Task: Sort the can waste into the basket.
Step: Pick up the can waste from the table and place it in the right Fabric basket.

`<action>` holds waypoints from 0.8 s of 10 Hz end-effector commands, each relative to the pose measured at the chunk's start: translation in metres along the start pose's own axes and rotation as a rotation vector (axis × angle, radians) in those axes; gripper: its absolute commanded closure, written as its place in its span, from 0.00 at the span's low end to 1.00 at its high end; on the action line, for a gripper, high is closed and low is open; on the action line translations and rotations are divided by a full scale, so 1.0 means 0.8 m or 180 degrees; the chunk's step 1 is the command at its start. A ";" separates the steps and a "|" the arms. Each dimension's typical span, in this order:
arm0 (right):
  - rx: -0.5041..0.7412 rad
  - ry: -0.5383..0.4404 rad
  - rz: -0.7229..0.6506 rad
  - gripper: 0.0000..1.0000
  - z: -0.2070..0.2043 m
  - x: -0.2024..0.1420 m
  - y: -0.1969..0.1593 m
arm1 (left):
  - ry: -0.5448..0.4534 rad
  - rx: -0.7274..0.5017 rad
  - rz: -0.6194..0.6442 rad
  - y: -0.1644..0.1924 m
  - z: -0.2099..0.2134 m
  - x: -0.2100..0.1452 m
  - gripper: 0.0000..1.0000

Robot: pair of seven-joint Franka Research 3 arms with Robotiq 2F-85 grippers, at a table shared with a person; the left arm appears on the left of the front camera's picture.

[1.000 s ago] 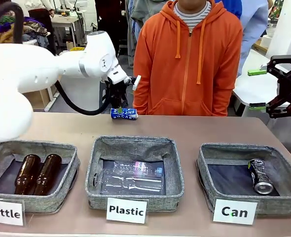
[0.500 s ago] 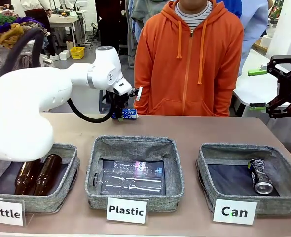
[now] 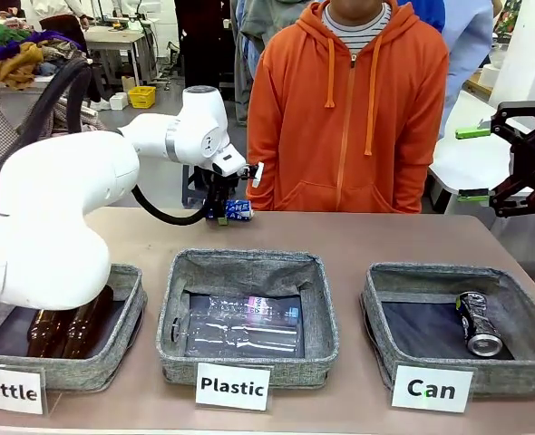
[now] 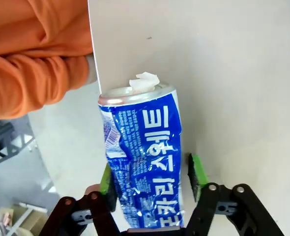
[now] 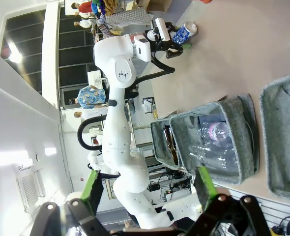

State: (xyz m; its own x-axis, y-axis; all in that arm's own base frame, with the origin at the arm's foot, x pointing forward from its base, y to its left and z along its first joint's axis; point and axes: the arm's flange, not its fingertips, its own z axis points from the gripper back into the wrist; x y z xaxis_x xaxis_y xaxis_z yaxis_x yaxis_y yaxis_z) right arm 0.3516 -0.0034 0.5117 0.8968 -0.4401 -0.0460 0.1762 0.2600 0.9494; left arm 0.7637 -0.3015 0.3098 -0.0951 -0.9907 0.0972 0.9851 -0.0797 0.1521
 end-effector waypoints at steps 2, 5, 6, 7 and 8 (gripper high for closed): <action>0.0069 0.0019 -0.0053 0.00 -0.002 -0.001 0.004 | 0.0070 0.0026 0.0059 0.065 -0.004 0.019 1.00; 0.0069 0.0019 -0.0053 0.00 -0.002 -0.001 0.004 | -0.0079 -0.0071 -0.0056 0.039 0.026 0.007 1.00; 0.0069 0.0019 -0.0053 0.00 -0.002 -0.001 0.004 | -0.0131 -0.0041 0.0100 0.012 0.062 -0.006 1.00; 0.0069 0.0019 -0.0053 0.00 -0.002 -0.001 0.004 | -0.0257 -0.0305 0.0170 -0.026 0.109 -0.024 1.00; 0.0069 0.0019 -0.0053 0.00 -0.002 -0.001 0.004 | -0.0402 -0.0416 0.0256 -0.077 0.167 -0.048 1.00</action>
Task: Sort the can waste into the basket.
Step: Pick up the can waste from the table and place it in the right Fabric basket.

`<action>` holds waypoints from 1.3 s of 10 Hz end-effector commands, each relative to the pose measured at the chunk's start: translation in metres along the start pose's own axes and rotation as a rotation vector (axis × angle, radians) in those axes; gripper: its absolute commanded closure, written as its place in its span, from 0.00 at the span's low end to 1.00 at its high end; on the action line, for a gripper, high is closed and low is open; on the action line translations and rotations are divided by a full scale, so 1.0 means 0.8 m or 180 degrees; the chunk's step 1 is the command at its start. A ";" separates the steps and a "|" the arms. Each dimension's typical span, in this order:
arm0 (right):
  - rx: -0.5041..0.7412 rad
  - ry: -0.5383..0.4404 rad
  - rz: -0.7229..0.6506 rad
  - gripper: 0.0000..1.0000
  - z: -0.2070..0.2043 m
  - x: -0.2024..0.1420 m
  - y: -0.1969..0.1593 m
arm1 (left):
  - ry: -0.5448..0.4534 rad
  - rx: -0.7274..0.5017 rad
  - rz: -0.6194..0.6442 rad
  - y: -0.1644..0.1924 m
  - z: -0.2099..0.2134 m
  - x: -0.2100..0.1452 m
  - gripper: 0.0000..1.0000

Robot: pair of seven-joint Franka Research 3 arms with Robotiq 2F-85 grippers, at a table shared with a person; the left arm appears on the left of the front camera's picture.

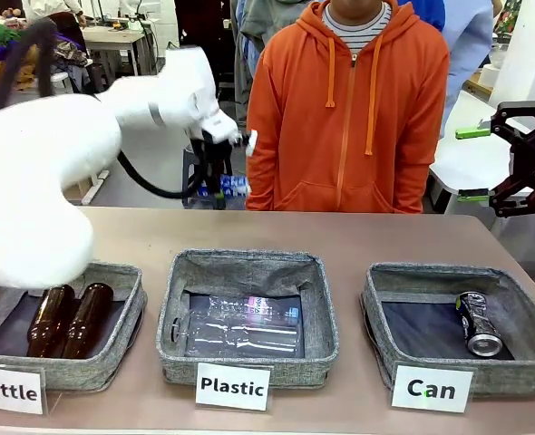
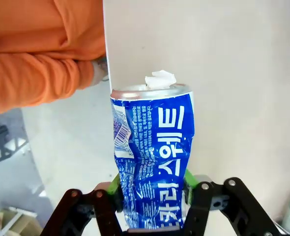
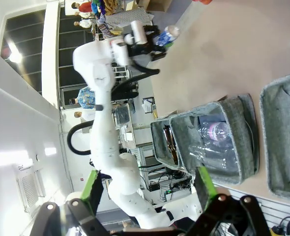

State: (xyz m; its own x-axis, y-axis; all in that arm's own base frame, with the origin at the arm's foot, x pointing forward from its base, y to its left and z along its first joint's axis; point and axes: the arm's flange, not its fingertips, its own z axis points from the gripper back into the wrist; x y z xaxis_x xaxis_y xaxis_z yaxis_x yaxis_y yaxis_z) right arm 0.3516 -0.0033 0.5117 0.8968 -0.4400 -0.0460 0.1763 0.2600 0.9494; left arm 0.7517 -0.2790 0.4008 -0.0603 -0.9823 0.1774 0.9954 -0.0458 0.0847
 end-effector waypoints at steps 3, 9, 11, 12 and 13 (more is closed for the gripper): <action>0.0069 0.0019 -0.0053 0.00 -0.002 -0.001 0.004 | 0.0277 -0.0695 -0.0452 -0.238 0.134 -0.079 1.00; 0.0069 0.0019 -0.0053 0.00 -0.002 -0.001 0.004 | 0.0267 -0.0135 0.0537 -0.468 0.093 -0.161 1.00; 0.0069 0.0019 -0.0053 0.00 -0.002 -0.001 0.004 | -0.0121 0.0149 0.0583 -0.479 0.100 -0.178 1.00; 0.0069 0.0019 -0.0053 0.00 -0.002 -0.001 0.004 | -0.0274 0.0110 0.0511 -0.472 0.107 -0.187 1.00; 0.0069 0.0019 -0.0053 0.00 -0.002 -0.001 0.004 | -0.0342 0.0038 0.0386 -0.463 0.116 -0.196 1.00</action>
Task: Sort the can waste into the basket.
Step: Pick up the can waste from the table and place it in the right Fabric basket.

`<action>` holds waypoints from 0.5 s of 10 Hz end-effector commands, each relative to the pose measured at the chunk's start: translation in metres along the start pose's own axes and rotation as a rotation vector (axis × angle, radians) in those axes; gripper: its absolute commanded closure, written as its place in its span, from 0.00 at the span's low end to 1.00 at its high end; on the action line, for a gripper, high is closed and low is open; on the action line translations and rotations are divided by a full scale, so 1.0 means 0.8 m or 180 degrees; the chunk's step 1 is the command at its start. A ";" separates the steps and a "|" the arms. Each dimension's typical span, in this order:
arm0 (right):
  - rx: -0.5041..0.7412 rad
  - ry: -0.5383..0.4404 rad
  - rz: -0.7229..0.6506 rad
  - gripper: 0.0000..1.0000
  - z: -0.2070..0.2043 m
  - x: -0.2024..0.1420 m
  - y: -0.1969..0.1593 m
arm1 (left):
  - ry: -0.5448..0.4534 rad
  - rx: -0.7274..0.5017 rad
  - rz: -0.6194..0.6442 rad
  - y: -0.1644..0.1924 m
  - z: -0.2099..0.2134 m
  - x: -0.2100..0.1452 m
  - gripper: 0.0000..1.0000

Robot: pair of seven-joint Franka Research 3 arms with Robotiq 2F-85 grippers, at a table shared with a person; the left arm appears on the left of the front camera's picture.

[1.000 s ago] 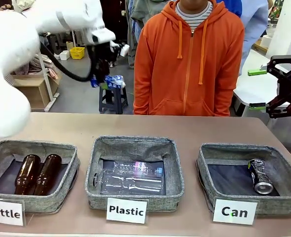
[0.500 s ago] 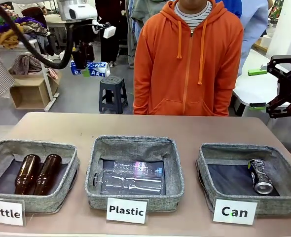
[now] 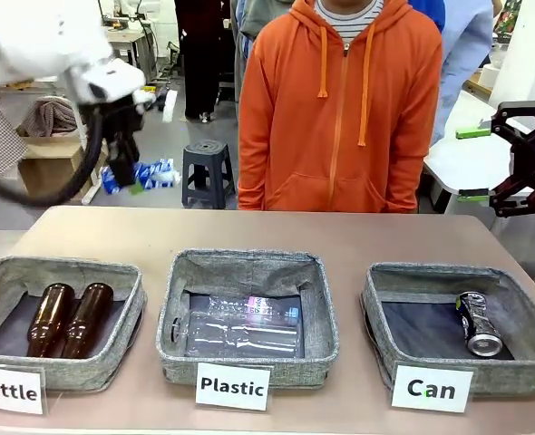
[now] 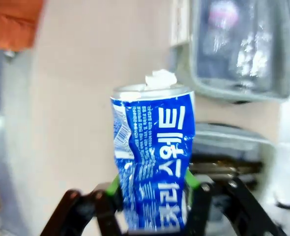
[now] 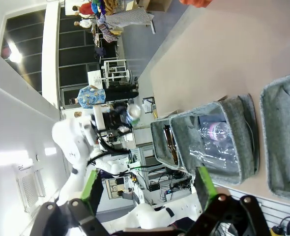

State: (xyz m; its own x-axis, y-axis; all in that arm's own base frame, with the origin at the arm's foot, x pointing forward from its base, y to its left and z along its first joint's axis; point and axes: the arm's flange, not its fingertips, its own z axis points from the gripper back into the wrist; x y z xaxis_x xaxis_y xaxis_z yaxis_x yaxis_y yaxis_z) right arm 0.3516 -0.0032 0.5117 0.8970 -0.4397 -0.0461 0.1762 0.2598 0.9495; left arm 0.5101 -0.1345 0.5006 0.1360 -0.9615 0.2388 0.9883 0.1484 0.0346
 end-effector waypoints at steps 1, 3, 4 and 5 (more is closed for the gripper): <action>0.0068 0.0018 -0.0053 0.00 -0.002 -0.001 0.004 | -0.0196 -0.0063 -0.0357 -0.137 -0.055 -0.101 1.00; 0.0068 0.0018 -0.0053 0.00 -0.002 -0.001 0.004 | -0.0091 -0.0064 -0.0108 -0.048 -0.020 -0.041 1.00; 0.0068 0.0018 -0.0053 0.00 -0.002 -0.001 0.004 | -0.0091 -0.0064 -0.0108 -0.048 -0.020 -0.041 1.00; 0.0068 0.0018 -0.0053 0.00 -0.002 -0.001 0.004 | -0.0091 -0.0064 -0.0108 -0.048 -0.020 -0.041 1.00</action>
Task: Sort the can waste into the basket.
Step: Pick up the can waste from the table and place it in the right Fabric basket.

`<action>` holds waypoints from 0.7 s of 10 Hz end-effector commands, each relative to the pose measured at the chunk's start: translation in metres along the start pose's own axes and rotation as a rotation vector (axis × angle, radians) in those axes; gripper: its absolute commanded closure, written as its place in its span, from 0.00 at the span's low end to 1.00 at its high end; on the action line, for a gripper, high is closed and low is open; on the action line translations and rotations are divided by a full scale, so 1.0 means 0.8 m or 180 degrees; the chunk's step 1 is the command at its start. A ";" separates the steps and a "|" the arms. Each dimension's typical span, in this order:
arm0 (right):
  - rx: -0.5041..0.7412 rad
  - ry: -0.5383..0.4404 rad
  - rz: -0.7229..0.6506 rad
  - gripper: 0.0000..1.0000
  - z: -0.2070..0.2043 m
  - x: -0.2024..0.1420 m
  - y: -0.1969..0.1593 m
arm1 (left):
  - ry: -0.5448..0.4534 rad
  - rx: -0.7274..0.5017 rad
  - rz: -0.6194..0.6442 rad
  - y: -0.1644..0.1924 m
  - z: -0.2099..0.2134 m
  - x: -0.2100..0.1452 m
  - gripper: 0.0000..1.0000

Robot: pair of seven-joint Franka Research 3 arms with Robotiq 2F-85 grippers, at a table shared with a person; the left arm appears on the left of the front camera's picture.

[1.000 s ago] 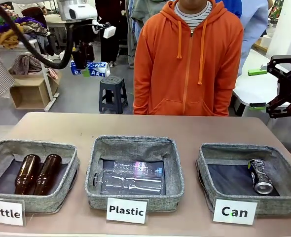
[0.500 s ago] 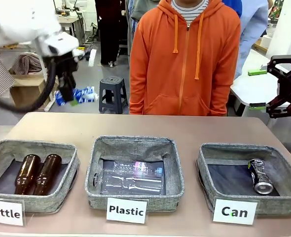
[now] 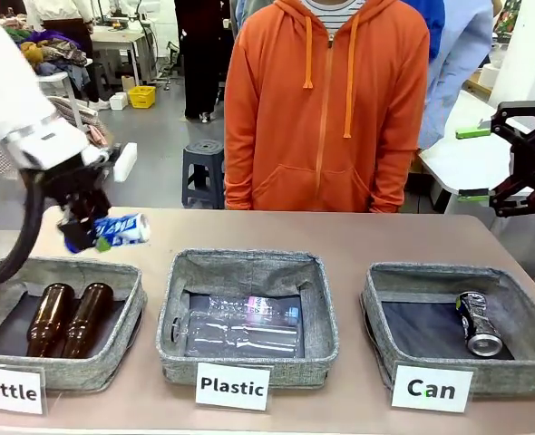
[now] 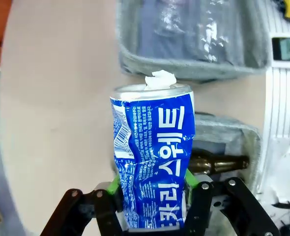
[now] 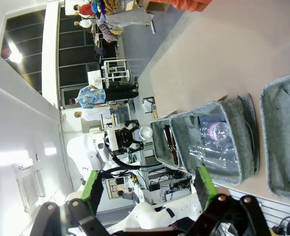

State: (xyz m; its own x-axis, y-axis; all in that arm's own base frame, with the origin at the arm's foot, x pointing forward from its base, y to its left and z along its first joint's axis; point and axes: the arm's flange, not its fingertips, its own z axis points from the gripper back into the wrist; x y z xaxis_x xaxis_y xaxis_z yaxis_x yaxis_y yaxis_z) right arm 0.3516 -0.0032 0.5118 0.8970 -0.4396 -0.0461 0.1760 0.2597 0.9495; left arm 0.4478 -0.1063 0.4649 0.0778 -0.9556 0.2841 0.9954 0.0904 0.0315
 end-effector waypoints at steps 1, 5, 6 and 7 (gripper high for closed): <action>0.0067 0.0018 -0.0054 0.00 -0.002 -0.001 0.004 | 0.0063 -0.0006 0.0070 0.026 0.009 0.013 1.00; 0.0000 0.0000 0.0000 0.00 0.000 0.000 0.000 | 0.0020 0.0039 0.0046 0.031 0.007 0.019 0.61; -0.0191 0.0116 -0.0040 0.00 0.016 -0.004 0.019 | -0.0295 -0.0046 -0.0006 0.027 -0.001 0.064 0.61; -0.0492 0.0151 -0.0181 0.00 0.041 -0.007 0.032 | -0.0411 -0.0054 -0.0210 0.004 -0.006 0.112 0.61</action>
State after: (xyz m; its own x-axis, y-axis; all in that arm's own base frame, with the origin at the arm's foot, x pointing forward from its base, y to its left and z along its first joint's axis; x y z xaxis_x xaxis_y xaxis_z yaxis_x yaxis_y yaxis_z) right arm 0.3469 -0.0079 0.5217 0.9015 -0.4282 -0.0631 0.2159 0.3187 0.9229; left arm 0.4641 -0.1594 0.4802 0.0522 -0.9377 0.3436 0.9975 0.0656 0.0276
